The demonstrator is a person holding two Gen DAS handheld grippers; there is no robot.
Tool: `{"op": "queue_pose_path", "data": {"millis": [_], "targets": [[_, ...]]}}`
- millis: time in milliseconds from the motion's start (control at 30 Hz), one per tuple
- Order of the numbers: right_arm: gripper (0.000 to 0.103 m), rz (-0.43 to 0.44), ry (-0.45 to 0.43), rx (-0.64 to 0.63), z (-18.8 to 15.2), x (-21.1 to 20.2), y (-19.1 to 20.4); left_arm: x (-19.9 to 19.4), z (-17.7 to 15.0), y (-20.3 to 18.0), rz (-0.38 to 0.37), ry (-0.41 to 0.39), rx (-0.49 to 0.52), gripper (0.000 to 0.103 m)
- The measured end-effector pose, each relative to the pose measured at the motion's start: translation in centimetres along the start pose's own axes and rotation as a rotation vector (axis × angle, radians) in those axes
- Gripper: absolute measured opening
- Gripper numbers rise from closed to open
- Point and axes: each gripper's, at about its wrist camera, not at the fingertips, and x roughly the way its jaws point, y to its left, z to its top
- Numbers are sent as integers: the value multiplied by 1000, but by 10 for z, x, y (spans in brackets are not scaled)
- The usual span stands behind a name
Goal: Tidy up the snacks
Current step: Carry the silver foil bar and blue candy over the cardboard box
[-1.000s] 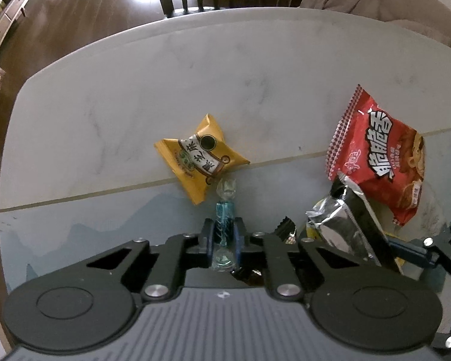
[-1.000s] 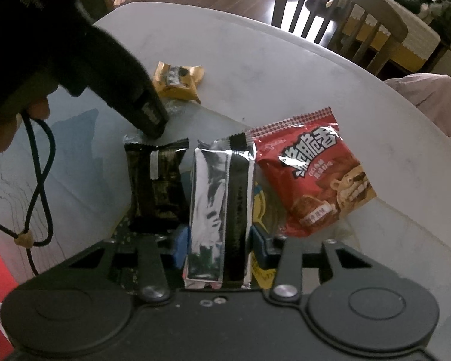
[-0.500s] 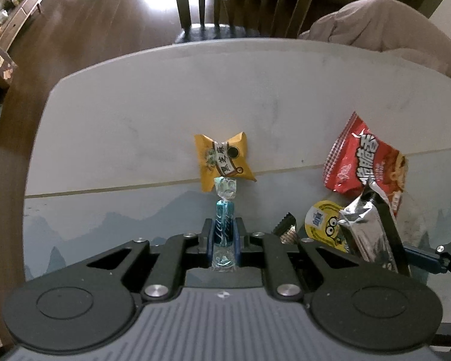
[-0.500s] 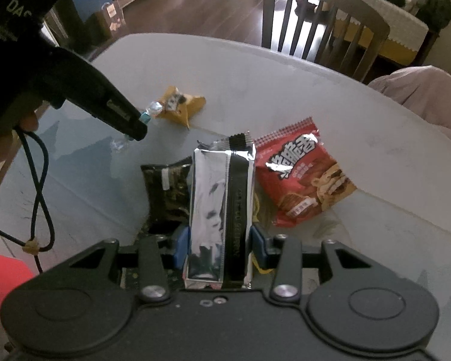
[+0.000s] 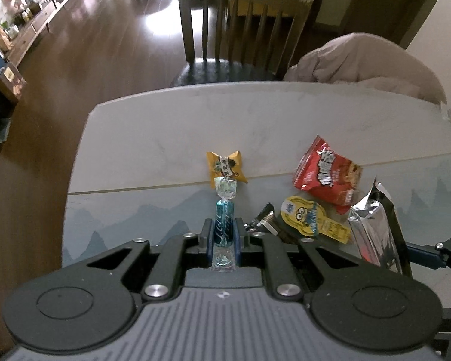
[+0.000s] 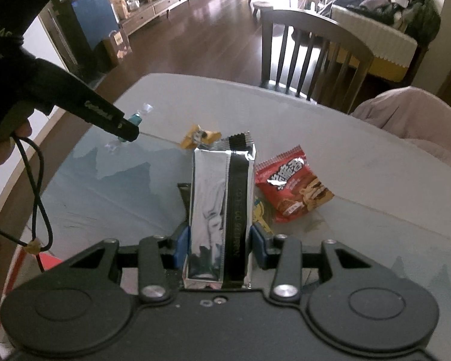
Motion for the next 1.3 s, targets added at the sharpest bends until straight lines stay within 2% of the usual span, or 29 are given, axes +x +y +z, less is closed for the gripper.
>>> {"op": "queue_pose_path", "data": {"millis": [267, 633, 867, 1300], "targets": [[42, -10, -39, -6, -12, -47, 23, -57, -31, -2, -11, -41, 21, 12], [42, -4, -72, -19, -53, -89, 60, -107, -103, -4, -35, -52, 68, 12], [42, 15, -54, -3, -84, -99, 81, -114, -152, -6, -61, -22, 90, 12], [42, 59, 32, 37, -144, -73, 111, -89, -234, -2, -94, 74, 77, 12]]}}
